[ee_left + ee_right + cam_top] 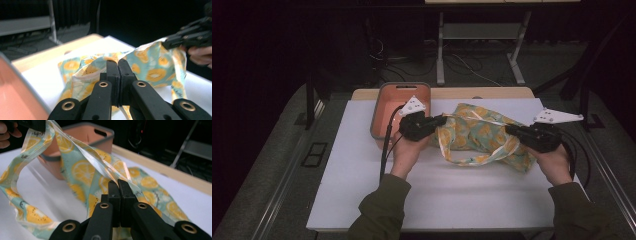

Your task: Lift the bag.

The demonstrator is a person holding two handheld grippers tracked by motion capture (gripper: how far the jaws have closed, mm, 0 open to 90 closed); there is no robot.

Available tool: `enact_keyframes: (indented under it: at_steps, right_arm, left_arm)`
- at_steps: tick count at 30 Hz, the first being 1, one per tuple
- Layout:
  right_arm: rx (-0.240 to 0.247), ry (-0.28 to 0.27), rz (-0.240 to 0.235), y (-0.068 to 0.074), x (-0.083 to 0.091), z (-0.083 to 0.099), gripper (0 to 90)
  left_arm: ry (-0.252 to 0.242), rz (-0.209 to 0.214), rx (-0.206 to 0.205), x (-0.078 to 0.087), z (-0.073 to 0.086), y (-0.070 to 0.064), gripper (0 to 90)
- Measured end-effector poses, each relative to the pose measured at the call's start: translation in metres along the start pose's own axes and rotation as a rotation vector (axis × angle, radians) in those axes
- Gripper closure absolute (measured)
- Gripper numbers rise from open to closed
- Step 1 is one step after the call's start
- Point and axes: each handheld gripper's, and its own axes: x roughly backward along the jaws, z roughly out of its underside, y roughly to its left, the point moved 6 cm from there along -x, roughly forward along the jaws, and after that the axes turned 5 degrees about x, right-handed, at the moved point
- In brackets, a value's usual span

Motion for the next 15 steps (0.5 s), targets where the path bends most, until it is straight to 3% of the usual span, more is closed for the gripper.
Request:
enact_keyframes:
  at_steps: [8, 10, 15]
  right_arm:
    - [-0.051, 0.095, 0.0, -0.016, -0.028, 0.029, 89.1]
    - [-0.057, 0.11, -0.003, -0.017, -0.031, 0.034, 89.1]
    - [-0.084, 0.103, -0.023, -0.019, -0.03, 0.036, 87.7]
  left_arm:
    - [0.099, -0.034, 0.012, -0.024, 0.025, 0.012, 88.0]
    - [0.101, -0.035, 0.012, -0.026, 0.026, 0.012, 86.9]
    - [0.094, -0.048, 0.0, -0.018, 0.025, 0.012, 72.8]
